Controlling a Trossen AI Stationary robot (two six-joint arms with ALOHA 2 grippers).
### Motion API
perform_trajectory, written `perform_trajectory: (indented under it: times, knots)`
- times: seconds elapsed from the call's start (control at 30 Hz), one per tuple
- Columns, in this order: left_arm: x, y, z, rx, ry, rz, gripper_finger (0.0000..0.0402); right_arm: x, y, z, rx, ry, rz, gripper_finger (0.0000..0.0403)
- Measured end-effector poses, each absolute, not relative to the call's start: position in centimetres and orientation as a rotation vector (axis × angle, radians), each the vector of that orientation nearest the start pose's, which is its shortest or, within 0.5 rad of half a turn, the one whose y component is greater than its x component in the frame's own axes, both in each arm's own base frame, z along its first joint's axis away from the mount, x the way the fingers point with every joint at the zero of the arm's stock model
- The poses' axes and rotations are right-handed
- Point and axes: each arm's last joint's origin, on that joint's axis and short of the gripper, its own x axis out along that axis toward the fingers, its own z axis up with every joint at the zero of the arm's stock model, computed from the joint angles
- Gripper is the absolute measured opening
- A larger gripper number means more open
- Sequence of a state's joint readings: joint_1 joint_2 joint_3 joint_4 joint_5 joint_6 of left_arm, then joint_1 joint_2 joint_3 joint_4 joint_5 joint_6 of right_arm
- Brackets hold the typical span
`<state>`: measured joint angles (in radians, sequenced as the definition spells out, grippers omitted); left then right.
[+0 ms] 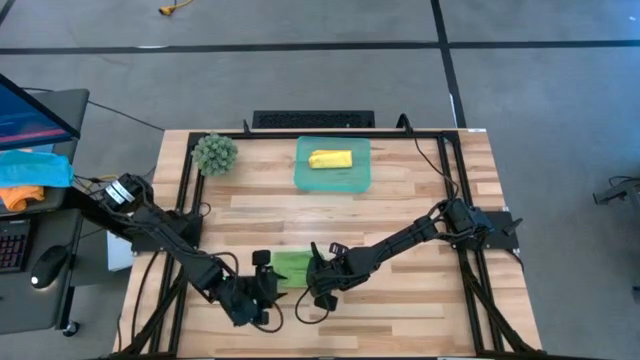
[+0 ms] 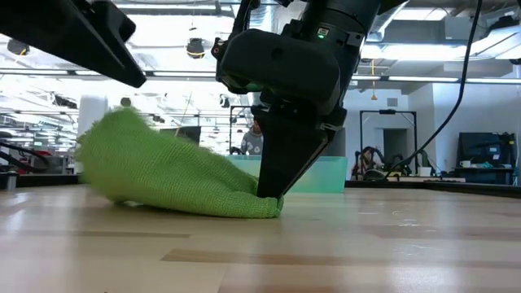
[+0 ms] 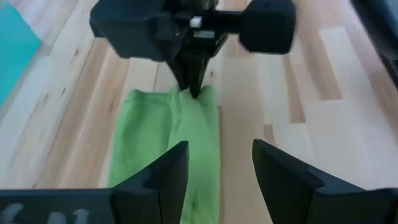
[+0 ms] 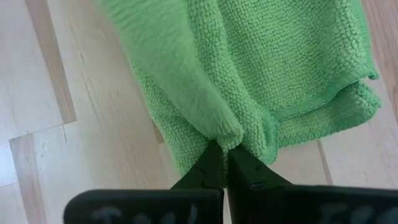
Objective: Roll microfiber towels into tight, uniform cylinder then place into a basket
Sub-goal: Roll the green microfiber cloth
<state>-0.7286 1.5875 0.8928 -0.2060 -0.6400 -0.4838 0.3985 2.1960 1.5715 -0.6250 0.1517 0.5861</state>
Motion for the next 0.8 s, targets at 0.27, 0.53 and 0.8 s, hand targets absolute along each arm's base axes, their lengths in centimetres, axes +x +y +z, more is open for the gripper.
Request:
perform_trajectory:
  times: [0.27,0.53,0.8]
  knots:
    - [23.6,-20.5,19.4,0.112,0.647,0.082,0.0171,40.6,16.6,13.2,0.171,1.211,-0.144,0.0014]
    - [24.8,-20.0,16.9,0.148,0.739,0.058,0.0155,40.6,16.6,13.2,0.177,1.211,-0.148,0.002]
    - [25.8,-18.6,15.5,0.167,0.793,0.133,0.0126,40.6,16.6,13.2,0.18,1.214,-0.146,0.0018]
